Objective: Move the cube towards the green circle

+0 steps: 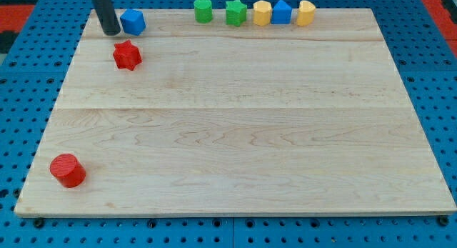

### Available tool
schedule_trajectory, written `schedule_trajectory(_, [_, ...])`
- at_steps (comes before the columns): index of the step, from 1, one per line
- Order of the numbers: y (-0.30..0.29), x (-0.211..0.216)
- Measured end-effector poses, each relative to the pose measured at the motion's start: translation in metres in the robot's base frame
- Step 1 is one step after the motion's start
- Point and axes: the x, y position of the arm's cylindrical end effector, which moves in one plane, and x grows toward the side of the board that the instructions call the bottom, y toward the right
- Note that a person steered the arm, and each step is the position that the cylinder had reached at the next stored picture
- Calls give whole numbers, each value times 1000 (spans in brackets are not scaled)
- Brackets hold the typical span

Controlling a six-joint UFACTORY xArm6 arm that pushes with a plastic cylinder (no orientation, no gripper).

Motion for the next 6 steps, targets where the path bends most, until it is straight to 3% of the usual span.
schedule_trajectory(2, [48, -12])
schedule_trajectory(3, [11, -15])
schedule_trajectory(5, [58, -39])
schedule_trajectory(6, [22, -33])
